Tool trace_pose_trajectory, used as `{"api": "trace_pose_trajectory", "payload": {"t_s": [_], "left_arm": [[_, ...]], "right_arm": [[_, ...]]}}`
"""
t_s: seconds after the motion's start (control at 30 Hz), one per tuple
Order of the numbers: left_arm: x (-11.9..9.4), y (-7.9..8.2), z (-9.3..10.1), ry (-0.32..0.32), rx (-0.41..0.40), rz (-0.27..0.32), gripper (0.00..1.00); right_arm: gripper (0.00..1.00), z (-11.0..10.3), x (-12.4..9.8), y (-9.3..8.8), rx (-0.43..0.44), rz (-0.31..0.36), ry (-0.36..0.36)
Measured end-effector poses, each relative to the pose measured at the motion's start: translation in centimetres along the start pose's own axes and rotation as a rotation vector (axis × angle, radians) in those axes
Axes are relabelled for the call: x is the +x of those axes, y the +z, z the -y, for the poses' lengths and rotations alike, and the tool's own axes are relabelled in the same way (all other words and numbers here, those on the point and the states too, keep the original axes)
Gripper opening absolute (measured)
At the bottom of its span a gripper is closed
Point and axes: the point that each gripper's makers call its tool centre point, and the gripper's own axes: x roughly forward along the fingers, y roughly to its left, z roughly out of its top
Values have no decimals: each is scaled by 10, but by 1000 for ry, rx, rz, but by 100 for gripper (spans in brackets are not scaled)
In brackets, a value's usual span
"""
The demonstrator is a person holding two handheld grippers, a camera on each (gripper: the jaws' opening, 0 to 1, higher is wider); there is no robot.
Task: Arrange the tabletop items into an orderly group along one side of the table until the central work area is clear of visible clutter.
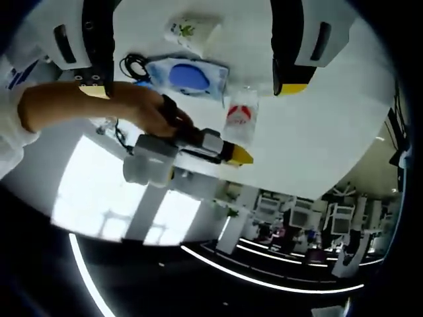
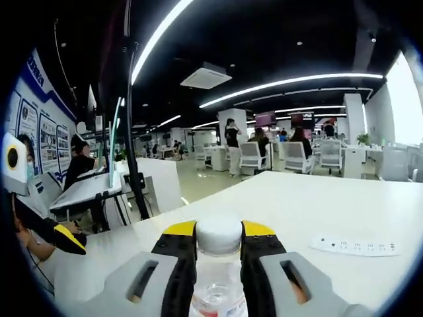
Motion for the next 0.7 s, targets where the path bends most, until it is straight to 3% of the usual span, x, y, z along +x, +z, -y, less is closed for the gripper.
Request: {"api": "trace_pose_trajectory", "payload": {"t_s": [0.2, 0.3, 0.7], "left_arm": [[0, 1, 0, -2, -20, 11, 97], [0, -2, 0, -6, -32, 6, 97], [4, -2, 9, -38, -26, 4, 97]], "right_arm": [[20, 2, -7, -5, -5, 32, 3], [20, -4, -7, -7, -64, 21, 30], [21, -9, -20, -9, -86, 50, -86]]}}
